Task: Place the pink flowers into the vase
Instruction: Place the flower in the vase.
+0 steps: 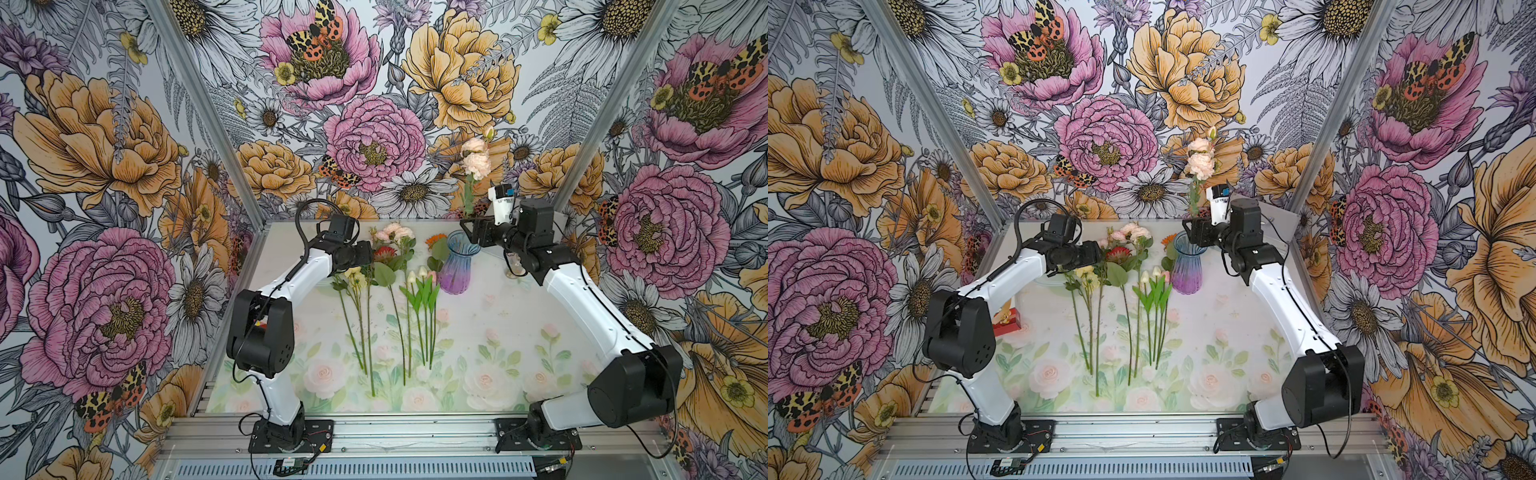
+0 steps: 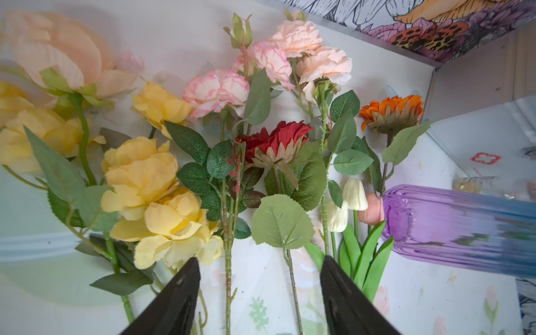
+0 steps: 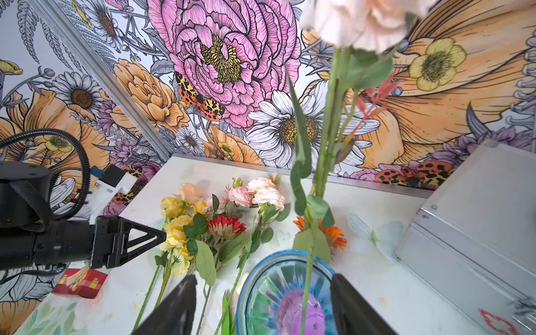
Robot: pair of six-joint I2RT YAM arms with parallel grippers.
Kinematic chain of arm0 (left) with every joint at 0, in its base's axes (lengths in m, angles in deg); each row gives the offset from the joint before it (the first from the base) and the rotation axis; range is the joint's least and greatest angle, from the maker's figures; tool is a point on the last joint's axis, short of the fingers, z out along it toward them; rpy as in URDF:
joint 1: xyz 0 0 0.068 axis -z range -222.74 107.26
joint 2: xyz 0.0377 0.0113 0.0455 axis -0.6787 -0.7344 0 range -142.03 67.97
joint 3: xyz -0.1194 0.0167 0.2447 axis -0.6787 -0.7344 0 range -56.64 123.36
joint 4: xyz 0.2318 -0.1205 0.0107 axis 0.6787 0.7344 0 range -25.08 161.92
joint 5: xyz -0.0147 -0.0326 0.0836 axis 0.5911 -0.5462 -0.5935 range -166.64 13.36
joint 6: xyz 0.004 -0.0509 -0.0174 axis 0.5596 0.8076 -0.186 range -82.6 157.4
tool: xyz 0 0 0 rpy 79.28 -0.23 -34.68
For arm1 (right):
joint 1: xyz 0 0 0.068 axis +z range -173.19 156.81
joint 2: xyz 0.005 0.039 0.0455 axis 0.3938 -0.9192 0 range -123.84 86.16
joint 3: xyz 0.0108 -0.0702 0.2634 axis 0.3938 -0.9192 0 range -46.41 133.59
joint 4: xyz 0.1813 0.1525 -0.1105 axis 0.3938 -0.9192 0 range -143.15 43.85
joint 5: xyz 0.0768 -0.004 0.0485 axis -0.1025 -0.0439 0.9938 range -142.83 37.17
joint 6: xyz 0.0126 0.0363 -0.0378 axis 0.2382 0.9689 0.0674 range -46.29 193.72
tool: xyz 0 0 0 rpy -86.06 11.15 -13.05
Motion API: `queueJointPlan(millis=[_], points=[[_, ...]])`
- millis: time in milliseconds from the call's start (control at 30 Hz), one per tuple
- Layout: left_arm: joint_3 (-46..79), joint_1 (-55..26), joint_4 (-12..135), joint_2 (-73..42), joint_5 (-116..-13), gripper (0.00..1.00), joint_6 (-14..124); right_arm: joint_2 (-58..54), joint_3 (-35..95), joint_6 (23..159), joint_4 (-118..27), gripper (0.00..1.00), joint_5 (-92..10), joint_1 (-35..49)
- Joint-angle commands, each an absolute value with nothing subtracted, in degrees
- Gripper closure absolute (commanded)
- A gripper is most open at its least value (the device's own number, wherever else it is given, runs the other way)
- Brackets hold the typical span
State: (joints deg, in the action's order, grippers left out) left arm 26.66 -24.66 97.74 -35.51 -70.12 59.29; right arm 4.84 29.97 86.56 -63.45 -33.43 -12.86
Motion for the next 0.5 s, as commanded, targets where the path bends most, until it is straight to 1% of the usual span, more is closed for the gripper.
queueJointPlan(millis=[0,133,233,367,467], points=[[30.42,-23.7,100.73,-38.89,-71.91,0.44,58.32,8.4,29.03,84.63,-67.84,0.24,-37.55,-12.59],[33.01,-23.17,103.06,-41.53,-72.26,0.51,58.49,10.99,28.92,83.76,-70.52,0.23,-38.67,-12.68],[35.55,-22.79,106.31,-43.73,-73.21,0.59,58.1,12.86,28.52,83.69,-71.54,0.23,-39.66,-12.72],[36.81,-22.19,108.49,-45.9,-73.23,0.62,57.27,14.59,27.71,83.82,-71.91,0.22,-41.08,-12.65],[37.13,-21.96,108.97,-47.15,-72.12,0.62,57.0,14.92,27.73,84.21,-72.24,0.22,-41.31,-12.7]])
